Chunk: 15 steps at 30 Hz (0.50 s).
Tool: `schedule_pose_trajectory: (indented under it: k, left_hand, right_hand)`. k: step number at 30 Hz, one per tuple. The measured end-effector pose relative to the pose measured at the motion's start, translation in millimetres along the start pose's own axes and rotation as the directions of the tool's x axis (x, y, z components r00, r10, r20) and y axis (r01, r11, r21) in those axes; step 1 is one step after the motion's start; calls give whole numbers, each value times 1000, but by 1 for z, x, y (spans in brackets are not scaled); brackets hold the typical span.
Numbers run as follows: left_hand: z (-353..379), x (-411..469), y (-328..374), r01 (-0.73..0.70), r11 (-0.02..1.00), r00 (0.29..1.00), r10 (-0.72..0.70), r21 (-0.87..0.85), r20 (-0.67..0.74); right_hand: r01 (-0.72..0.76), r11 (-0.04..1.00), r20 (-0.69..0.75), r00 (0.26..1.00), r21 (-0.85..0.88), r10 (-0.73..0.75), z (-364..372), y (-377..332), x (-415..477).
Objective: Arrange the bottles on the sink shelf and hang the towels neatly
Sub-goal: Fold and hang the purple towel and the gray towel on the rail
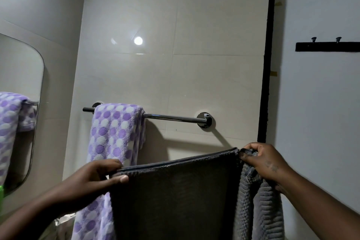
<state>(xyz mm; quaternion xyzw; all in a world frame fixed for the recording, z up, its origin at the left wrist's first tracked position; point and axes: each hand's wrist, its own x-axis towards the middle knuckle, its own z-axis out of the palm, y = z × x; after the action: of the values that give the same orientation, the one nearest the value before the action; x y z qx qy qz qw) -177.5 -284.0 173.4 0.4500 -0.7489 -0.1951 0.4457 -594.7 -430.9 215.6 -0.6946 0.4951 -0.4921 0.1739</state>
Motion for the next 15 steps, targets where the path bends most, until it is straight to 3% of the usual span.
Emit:
schedule_pose_trajectory:
  k: [5,8,12,15]
  left_hand:
    - [24,10,12,-102,926,980,31,-363,-197]
    - [67,27,25,-30,864,989,-49,-502,-143]
    - [127,50,34,109,794,978,-193,-598,-79]
    - [158,67,47,168,756,975,-222,-632,-7]
  right_hand:
    - [-167,986,164,972,-13,167,11,-1,-3]
    - [-220,976,172,961,-4,217,24,-15,-7]
    - [-277,936,178,954,216,241,50,-43,-24]
    - [-297,907,280,936,297,214,72,-57,-41]
